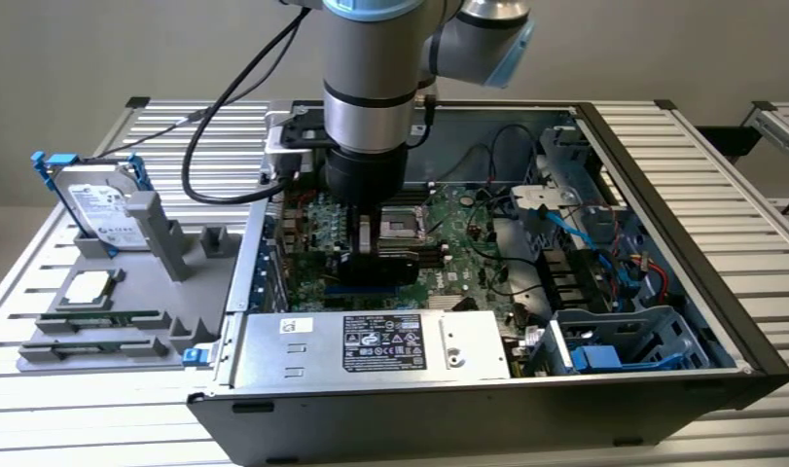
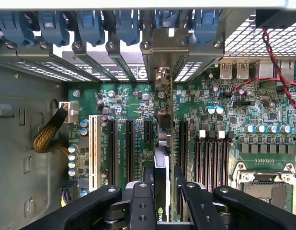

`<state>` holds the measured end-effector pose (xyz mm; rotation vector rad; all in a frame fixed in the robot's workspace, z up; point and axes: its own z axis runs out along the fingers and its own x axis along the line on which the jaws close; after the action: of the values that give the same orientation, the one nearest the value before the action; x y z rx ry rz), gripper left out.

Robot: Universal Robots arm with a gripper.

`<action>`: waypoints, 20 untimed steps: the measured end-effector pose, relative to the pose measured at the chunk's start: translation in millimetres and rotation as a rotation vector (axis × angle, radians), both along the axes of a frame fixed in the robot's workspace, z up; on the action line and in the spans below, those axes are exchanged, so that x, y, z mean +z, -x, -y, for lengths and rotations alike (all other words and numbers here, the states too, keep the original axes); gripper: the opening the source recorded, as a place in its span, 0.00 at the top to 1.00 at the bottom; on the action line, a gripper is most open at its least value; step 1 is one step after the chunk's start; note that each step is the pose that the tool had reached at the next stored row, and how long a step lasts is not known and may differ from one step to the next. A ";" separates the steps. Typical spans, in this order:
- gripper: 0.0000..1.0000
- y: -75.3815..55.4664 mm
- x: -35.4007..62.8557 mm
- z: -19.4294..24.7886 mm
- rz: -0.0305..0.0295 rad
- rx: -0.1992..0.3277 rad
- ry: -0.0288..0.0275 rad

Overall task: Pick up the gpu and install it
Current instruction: 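Insert the gpu into the slot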

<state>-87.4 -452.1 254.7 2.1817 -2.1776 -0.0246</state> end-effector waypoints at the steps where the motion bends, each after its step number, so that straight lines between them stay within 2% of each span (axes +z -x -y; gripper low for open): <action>1: 0.73 -0.1 0.0 0.0 -0.0002 0.000 0.0000; 20: 0.73 -2.0 -0.8 0.2 -0.0019 0.000 0.0002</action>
<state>-85.4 -452.3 253.9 2.1807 -2.1766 -0.0264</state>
